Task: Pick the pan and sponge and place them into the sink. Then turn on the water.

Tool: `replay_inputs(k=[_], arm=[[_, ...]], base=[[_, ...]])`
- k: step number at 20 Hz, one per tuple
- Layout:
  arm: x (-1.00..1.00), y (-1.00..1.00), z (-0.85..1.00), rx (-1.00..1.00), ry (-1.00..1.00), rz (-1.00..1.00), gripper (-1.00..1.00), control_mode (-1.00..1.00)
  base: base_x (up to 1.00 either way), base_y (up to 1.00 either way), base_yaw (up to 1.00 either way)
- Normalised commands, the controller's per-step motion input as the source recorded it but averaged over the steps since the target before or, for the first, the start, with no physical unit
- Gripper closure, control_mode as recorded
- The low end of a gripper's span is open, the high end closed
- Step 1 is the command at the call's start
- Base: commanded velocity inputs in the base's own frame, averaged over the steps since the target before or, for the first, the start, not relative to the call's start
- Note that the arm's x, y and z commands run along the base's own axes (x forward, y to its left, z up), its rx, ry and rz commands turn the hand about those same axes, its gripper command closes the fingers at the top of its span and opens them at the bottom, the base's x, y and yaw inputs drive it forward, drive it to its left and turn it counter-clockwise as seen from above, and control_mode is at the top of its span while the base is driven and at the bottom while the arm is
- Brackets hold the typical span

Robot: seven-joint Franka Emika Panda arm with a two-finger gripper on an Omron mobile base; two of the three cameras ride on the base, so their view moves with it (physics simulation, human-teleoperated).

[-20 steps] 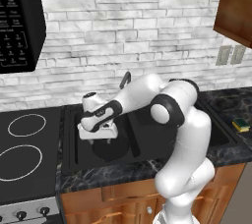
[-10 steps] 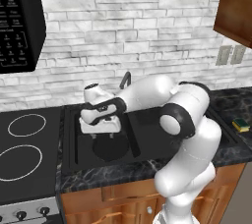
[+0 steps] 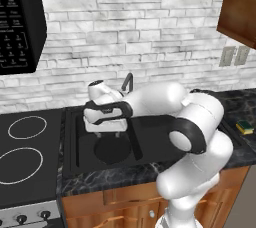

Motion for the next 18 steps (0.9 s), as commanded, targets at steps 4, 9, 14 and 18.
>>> replay_inputs(k=[4, 9, 14, 18], arm=[[-0.11, -0.21, 0.17, 0.00, -0.08, 0.00, -1.00, -1.00], [-0.14, -0.20, 0.21, 0.00, -0.08, 0.00, -1.00, -1.00], [-0.14, -0.20, 0.27, 0.00, -0.07, 0.01, -1.00, -1.00], [-0.17, -0.26, 0.18, 0.00, -0.02, 0.01, -1.00, -1.00]], base=[[0.00, 0.00, 0.00], [0.00, 0.00, 0.00], [0.00, 0.00, 0.00], [0.00, 0.00, 0.00]])
